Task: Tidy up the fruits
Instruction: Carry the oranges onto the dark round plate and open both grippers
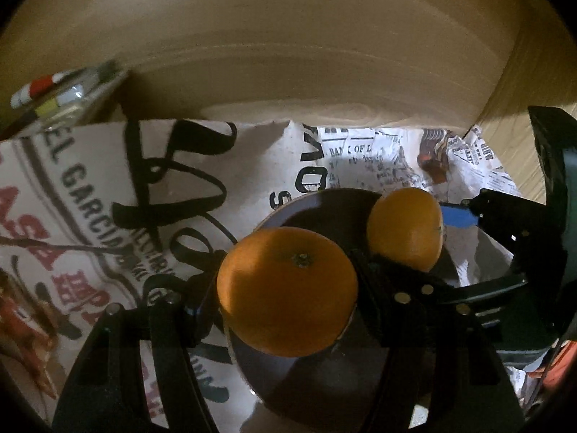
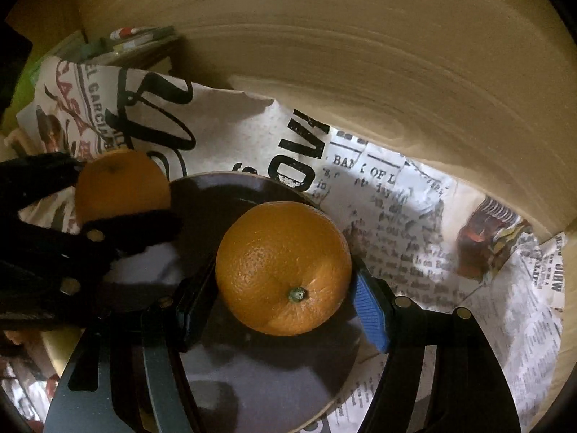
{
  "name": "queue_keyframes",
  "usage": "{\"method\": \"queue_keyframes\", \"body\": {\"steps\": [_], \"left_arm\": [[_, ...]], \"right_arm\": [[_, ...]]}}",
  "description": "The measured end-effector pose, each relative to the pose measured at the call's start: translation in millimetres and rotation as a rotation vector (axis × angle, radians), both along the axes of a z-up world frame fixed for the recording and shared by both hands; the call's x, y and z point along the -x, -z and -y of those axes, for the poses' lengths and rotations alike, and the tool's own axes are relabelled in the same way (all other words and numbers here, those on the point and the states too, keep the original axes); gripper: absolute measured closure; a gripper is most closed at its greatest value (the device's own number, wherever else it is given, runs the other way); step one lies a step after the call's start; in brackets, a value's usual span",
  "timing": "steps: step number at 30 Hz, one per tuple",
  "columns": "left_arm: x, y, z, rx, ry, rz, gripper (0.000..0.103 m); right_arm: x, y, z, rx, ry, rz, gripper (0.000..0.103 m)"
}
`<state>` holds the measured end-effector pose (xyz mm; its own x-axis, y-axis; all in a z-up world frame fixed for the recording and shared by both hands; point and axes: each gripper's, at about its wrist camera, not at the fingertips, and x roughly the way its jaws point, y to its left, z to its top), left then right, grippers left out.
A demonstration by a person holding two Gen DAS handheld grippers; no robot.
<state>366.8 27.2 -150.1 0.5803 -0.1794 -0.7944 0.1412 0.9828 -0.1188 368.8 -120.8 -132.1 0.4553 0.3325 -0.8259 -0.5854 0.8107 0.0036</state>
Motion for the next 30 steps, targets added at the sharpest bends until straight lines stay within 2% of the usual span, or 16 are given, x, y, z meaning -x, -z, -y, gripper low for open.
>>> {"method": "queue_keyframes", "body": {"steps": [4, 7, 9, 10, 17, 19, 23, 30], "left_arm": [[-7, 6, 0, 0.017, 0.003, -0.032, 0.037], [-3, -3, 0, 0.009, 0.004, 0.007, 0.033], [-1, -9, 0, 0.016, 0.004, 0.025, 0.022], [2, -14, -1, 0.017, -0.002, 0.043, 0.019], [19, -36, -13, 0.015, -0.028, 0.093, 0.019], [28, -42, -15, 0.009, -0.031, 0.112, 0.017], [46, -53, -14, -0.023, -0.035, 0.153, 0.016], [85, -72, -9, -0.044, -0.017, 0.234, 0.011]], "right_arm": [[0, 1, -3, 0.043, -0.018, 0.009, 0.036], [1, 1, -3, 0.045, -0.03, 0.003, 0.036], [1, 1, -4, 0.055, -0.038, 0.008, 0.036], [4, 1, -9, 0.062, -0.039, 0.012, 0.036], [16, 0, -11, 0.075, -0.044, 0.011, 0.036], [20, -4, -12, 0.076, -0.04, 0.036, 0.034], [36, -29, -6, 0.013, -0.041, 0.093, 0.021], [62, -63, 2, 0.003, -0.04, 0.201, 0.021]]}}
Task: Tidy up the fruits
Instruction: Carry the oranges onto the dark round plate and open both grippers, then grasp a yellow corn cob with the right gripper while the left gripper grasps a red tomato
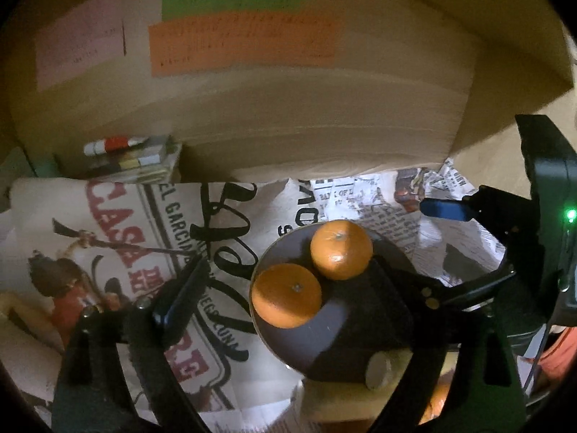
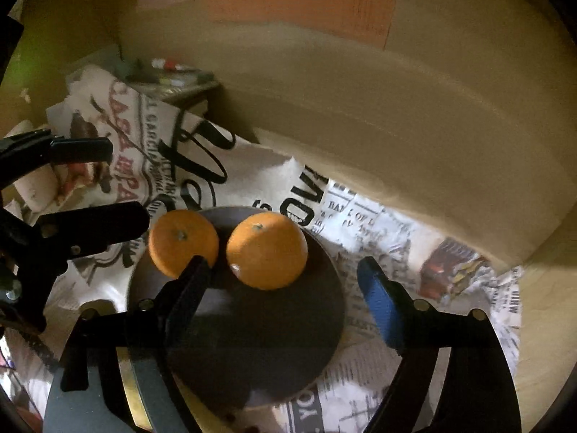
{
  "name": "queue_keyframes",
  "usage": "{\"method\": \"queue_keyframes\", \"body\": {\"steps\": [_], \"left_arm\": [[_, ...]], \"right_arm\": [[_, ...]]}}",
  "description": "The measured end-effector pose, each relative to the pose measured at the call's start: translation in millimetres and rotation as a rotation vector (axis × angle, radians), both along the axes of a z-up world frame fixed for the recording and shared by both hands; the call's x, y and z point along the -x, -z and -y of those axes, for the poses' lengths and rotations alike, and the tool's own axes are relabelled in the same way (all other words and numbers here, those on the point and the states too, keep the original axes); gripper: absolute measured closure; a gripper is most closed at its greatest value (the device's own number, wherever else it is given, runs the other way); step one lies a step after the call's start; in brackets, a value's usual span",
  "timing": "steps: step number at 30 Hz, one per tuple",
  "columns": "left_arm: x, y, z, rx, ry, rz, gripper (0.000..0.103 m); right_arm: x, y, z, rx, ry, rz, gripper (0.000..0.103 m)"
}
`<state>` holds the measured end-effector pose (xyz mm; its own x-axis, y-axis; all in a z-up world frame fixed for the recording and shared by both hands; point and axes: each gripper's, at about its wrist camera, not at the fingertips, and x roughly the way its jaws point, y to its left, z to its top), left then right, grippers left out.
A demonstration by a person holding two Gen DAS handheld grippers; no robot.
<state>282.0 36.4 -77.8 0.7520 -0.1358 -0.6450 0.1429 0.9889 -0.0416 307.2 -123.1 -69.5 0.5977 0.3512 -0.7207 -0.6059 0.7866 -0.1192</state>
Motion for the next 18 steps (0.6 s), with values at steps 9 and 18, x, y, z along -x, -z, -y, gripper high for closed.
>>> {"method": "queue_keyframes", "body": {"steps": [9, 18], "left_arm": [[44, 4, 8, -0.028, 0.013, 0.024, 0.004], [72, 46, 5, 0.007, 0.004, -0.077, 0.004]], "right_arm": [[39, -4, 18, -0.062, -0.015, 0.04, 0.021], [78, 27, 27, -0.084, -0.022, -0.018, 0.021]]}}
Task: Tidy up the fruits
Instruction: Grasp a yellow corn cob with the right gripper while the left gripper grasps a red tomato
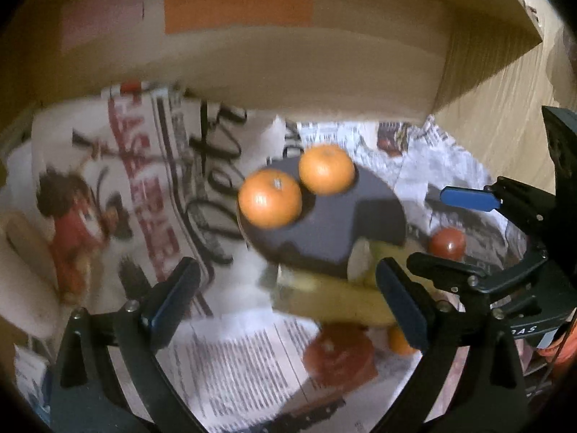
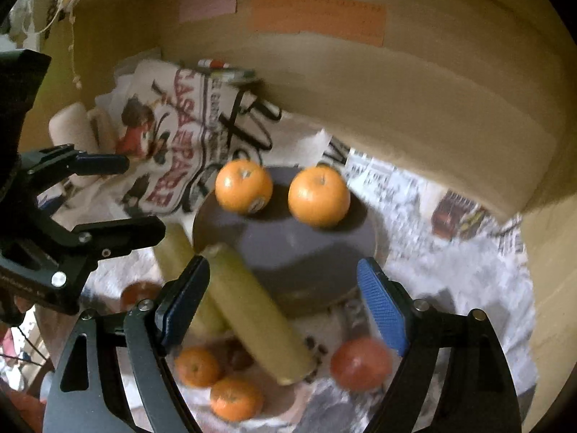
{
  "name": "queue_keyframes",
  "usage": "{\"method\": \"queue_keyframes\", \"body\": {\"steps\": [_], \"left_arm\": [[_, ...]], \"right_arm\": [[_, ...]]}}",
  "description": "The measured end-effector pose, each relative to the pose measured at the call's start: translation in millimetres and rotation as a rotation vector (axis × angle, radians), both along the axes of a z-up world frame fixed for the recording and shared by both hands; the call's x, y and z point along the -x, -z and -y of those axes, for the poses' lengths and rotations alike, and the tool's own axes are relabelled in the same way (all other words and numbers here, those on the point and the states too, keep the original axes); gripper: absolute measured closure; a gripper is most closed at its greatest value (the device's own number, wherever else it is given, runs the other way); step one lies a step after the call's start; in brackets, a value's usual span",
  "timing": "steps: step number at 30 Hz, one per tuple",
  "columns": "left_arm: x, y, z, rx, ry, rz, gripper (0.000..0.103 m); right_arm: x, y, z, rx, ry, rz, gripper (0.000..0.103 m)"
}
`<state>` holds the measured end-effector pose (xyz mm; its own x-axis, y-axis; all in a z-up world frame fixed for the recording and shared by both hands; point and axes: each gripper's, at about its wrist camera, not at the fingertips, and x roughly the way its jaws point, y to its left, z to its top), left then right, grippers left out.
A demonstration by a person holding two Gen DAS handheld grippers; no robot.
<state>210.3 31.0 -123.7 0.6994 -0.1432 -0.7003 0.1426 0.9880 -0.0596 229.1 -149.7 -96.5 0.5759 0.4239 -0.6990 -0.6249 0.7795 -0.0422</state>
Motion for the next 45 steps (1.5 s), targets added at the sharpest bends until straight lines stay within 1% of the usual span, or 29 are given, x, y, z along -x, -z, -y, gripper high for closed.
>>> {"method": "queue_keyframes", "body": {"steps": [3, 5, 8, 9, 11, 13, 17, 20, 22, 24, 26, 28, 29, 30, 31, 33, 37, 41, 45], "left_arm": [[6, 15, 1, 0.017, -0.007, -0.036, 0.004], [9, 24, 2, 0.027, -0.005, -0.059, 0.004], [13, 32, 6, 0.03, 0.0, -0.072, 0.004], [14, 33, 8, 0.029, 0.002, -0.075, 0.004], [16, 36, 11, 0.025, 0.008, -0.081, 0.004], [17, 40, 14, 0.017, 0.014, -0.085, 0.004], [17, 46, 17, 0.004, 0.017, -0.094, 0.004], [15, 50, 16, 0.004, 0.022, -0.1, 0.01], [13, 56, 15, 0.023, 0.036, -0.122, 0.019], [11, 61, 13, 0.052, 0.048, -0.143, 0.023], [12, 60, 12, 0.055, 0.052, -0.136, 0.026], [14, 59, 13, 0.07, 0.073, -0.129, 0.038], [14, 58, 13, 0.074, 0.079, -0.127, 0.041], [15, 57, 14, 0.081, 0.088, -0.125, 0.049], [16, 56, 14, 0.084, 0.096, -0.125, 0.051], [18, 55, 14, 0.079, 0.097, -0.122, 0.051], [19, 55, 13, 0.084, 0.098, -0.121, 0.051], [24, 52, 7, 0.075, 0.068, -0.111, 0.052], [25, 47, -5, 0.091, 0.033, -0.106, 0.052]], "right_arm": [[7, 13, 2, 0.02, 0.003, -0.013, 0.021], [9, 21, 4, 0.037, 0.007, -0.024, 0.023], [9, 29, 6, 0.041, 0.004, -0.051, 0.023], [8, 30, 6, 0.042, 0.003, -0.056, 0.025], [6, 33, 4, 0.045, -0.002, -0.068, 0.031], [3, 35, 1, 0.047, -0.014, -0.084, 0.035], [-2, 34, -2, 0.035, -0.027, -0.093, 0.037], [-5, 35, -4, 0.032, -0.033, -0.099, 0.037], [-7, 36, -5, 0.031, -0.031, -0.103, 0.04], [-9, 37, -7, 0.031, -0.031, -0.112, 0.048], [-11, 42, -11, 0.049, -0.038, -0.129, 0.062], [-12, 46, -15, 0.074, -0.038, -0.129, 0.064], [-11, 47, -16, 0.081, -0.038, -0.115, 0.064], [-11, 46, -16, 0.081, -0.036, -0.114, 0.064], [-11, 45, -15, 0.07, -0.034, -0.116, 0.066], [-12, 43, -12, 0.054, -0.025, -0.119, 0.069], [-15, 39, -3, 0.002, -0.004, -0.141, 0.069], [-12, 29, 1, -0.018, 0.006, -0.113, 0.069], [-10, 16, 5, -0.047, 0.01, -0.081, 0.069]]}}
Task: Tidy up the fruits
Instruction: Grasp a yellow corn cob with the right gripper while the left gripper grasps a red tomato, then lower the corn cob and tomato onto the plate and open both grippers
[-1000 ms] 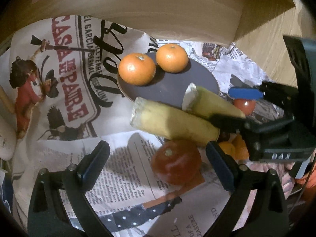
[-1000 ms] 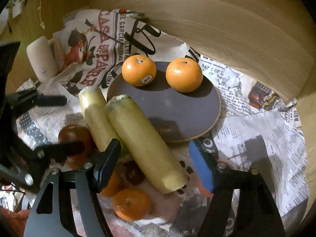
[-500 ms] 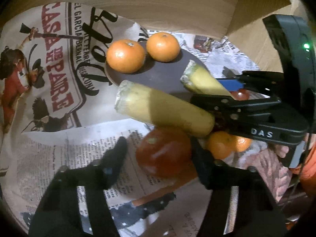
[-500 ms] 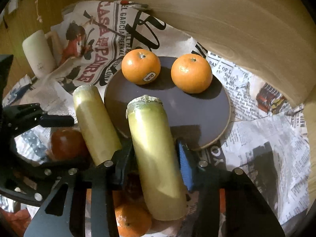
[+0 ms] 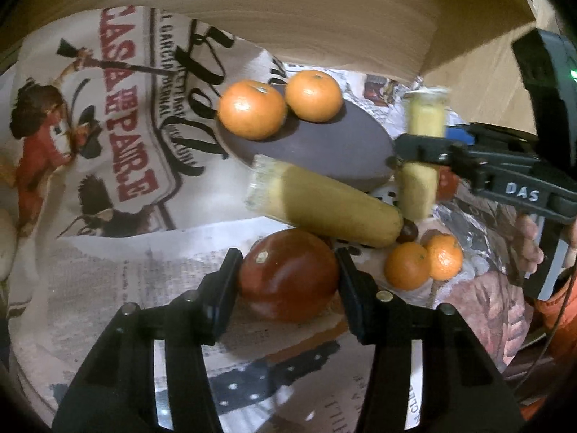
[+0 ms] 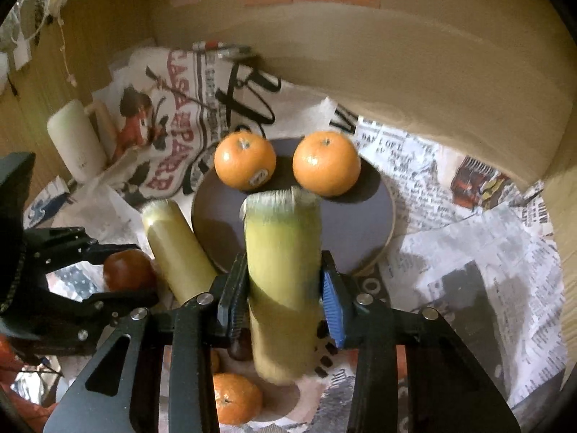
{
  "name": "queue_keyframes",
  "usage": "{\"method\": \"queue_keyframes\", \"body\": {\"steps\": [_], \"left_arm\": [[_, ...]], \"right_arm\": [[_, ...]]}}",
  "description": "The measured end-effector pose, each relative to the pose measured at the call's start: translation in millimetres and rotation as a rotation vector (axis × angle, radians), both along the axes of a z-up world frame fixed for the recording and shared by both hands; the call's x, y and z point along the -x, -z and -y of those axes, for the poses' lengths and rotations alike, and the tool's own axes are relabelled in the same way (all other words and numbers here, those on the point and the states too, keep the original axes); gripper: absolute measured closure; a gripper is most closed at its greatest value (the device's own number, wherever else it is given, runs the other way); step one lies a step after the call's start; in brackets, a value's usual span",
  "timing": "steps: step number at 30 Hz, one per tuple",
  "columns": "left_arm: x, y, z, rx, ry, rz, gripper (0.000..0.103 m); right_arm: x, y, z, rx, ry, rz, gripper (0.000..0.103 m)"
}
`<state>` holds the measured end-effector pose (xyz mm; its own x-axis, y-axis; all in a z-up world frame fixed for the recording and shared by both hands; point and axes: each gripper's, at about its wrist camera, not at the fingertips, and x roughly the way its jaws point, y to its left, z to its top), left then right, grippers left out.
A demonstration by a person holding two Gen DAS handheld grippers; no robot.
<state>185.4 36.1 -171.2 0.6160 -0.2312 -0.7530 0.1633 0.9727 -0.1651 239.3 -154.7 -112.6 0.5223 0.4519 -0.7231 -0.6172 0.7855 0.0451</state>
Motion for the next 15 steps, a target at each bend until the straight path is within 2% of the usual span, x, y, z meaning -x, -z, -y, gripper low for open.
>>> {"method": "queue_keyframes", "body": {"steps": [10, 15], "left_arm": [[-5, -40, -12, 0.007, -0.034, 0.099, 0.052], [-12, -61, -10, 0.001, -0.025, 0.154, 0.052]], "right_arm": [[4, -33, 9, -0.057, 0.019, 0.072, 0.069], [1, -39, 6, -0.071, 0.02, 0.085, 0.069]]}}
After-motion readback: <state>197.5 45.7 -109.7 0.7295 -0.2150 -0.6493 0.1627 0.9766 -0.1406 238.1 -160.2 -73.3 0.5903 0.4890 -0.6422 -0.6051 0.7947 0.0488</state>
